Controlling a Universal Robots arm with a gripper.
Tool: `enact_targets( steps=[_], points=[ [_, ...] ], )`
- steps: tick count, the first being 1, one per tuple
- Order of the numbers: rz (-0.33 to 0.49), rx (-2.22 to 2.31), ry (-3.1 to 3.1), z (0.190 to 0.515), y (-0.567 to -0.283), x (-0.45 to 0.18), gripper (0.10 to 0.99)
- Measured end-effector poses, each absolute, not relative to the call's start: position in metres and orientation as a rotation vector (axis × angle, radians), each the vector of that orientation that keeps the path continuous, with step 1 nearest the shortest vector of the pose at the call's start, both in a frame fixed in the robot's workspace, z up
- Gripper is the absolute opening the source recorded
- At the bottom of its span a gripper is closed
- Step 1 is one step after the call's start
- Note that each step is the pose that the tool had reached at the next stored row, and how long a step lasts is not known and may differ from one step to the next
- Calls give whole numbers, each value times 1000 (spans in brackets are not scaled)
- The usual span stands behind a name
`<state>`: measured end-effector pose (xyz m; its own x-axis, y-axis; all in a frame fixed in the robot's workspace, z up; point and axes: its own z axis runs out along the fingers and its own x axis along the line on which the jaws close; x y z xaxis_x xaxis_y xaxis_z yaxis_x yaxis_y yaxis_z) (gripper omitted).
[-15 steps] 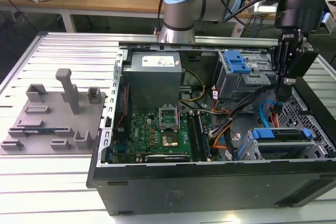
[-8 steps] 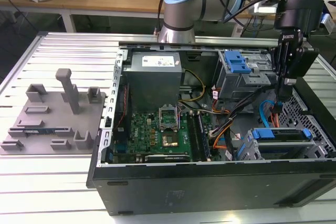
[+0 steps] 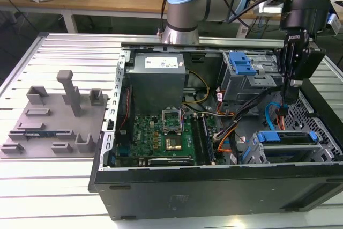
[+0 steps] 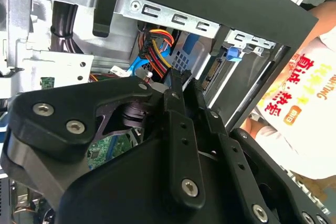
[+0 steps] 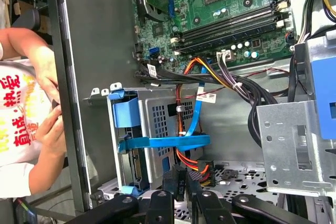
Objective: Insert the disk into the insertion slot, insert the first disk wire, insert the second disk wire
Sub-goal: 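Insert the first disk wire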
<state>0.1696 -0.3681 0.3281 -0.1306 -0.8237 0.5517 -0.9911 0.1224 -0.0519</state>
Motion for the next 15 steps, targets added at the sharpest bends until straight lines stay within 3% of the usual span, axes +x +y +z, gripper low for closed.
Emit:
enact_targets(
  steps=[5,6,15],
  points=[
    [586,1757,-2019,328,-368,170,220],
    [586,1757,-2019,328,-368,170,161],
    [568,1768,-2031,328,-375,170,161]
  ],
)
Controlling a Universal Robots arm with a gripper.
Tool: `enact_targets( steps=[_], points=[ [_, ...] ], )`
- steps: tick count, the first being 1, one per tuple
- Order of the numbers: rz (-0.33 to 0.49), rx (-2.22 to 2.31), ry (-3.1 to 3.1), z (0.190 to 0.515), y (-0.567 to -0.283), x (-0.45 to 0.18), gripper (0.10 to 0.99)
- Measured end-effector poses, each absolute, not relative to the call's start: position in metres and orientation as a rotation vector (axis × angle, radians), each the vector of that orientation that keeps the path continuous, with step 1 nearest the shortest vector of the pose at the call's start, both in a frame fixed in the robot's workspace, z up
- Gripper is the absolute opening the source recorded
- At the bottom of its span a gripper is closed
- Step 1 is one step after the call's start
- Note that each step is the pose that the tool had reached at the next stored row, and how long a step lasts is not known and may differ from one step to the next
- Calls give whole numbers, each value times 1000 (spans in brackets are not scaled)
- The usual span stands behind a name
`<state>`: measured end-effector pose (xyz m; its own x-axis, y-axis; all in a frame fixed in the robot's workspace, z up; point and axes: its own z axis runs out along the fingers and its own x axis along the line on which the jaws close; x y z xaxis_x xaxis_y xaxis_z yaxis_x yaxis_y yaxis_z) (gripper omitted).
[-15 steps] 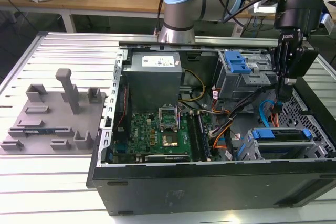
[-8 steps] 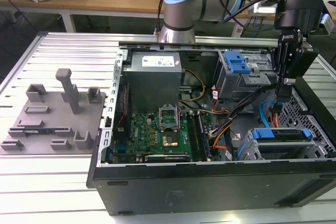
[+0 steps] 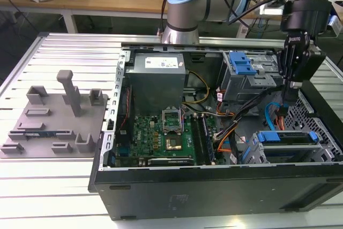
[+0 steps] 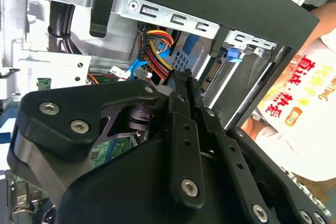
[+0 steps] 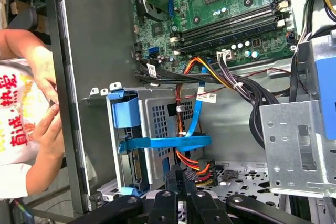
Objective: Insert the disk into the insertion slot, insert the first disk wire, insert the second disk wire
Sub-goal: 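Insert the first disk wire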
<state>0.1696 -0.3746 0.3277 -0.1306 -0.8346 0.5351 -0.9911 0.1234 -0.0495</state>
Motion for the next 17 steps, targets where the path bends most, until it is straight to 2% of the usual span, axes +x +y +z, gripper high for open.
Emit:
enact_targets(
  steps=[12,17],
  points=[
    [438,1845,-2116,340,-395,170,161],
    [429,1850,-2121,341,-411,170,161]
  ],
)
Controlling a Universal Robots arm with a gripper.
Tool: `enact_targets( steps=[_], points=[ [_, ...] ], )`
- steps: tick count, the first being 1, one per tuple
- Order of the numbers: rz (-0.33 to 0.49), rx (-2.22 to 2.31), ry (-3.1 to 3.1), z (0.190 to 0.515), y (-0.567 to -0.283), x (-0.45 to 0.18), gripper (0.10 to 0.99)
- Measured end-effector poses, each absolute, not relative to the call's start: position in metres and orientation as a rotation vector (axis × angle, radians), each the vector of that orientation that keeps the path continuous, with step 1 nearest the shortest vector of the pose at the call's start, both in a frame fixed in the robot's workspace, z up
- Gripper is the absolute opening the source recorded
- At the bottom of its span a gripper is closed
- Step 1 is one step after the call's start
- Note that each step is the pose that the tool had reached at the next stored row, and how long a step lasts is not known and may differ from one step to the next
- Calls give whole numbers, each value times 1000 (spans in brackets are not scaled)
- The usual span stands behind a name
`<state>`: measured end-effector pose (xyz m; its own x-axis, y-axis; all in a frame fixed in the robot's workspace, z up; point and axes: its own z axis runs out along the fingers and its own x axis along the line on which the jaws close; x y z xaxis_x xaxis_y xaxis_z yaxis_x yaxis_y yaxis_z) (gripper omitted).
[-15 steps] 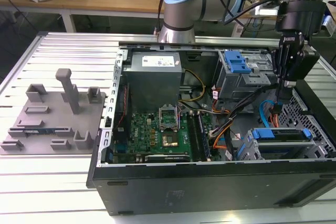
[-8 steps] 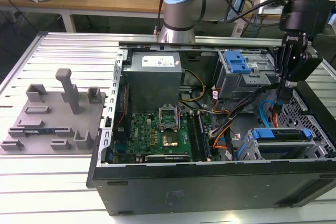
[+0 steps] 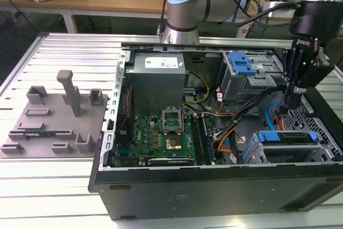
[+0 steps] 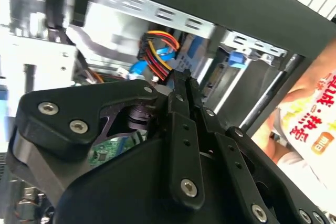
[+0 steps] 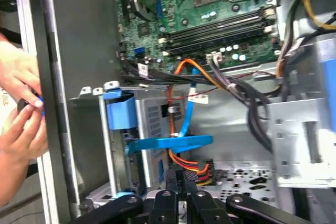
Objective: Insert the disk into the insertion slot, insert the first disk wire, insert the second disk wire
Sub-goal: 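Insert the first disk wire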
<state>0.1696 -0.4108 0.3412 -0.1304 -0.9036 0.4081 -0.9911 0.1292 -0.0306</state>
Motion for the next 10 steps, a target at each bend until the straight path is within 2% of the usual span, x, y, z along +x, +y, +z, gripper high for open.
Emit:
enact_targets(
  steps=[10],
  points=[
    [334,1907,-2172,353,-427,169,161]
  ],
)
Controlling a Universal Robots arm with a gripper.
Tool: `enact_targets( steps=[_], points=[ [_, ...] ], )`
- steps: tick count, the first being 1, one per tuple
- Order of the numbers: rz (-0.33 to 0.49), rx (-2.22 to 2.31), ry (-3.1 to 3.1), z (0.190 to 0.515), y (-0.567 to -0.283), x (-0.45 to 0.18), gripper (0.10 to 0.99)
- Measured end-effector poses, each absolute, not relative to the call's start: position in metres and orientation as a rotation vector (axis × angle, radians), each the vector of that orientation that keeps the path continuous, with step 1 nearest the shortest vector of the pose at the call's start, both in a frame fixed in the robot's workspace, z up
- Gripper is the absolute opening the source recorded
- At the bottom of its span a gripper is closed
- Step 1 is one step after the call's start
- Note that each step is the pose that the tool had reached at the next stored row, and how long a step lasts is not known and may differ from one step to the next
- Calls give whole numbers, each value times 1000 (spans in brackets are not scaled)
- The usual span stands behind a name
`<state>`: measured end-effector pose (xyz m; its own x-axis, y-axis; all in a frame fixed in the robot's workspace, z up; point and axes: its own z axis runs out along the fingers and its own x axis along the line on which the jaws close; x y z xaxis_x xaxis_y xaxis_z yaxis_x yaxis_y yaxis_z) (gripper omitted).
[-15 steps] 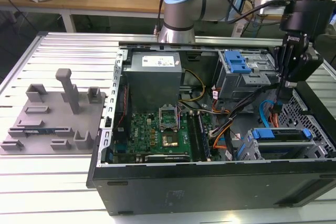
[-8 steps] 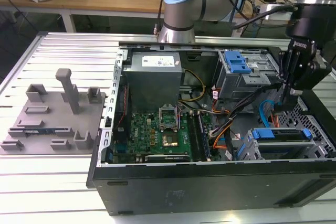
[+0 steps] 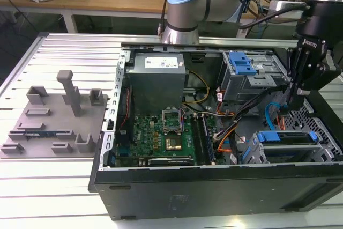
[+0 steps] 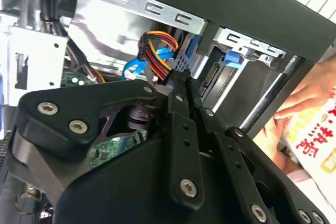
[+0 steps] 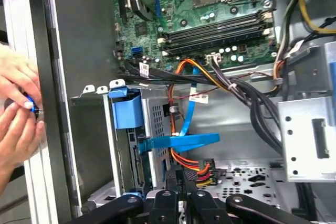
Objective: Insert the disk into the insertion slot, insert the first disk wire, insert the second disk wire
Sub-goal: 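Insert the first disk wire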
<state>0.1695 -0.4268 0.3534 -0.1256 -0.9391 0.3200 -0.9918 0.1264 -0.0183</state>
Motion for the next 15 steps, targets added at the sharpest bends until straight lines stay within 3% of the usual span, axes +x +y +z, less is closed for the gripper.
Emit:
enact_targets(
  steps=[9,15],
  points=[
    [168,1992,-2256,364,-438,169,161],
    [159,1996,-2260,365,-461,169,161]
  ],
)
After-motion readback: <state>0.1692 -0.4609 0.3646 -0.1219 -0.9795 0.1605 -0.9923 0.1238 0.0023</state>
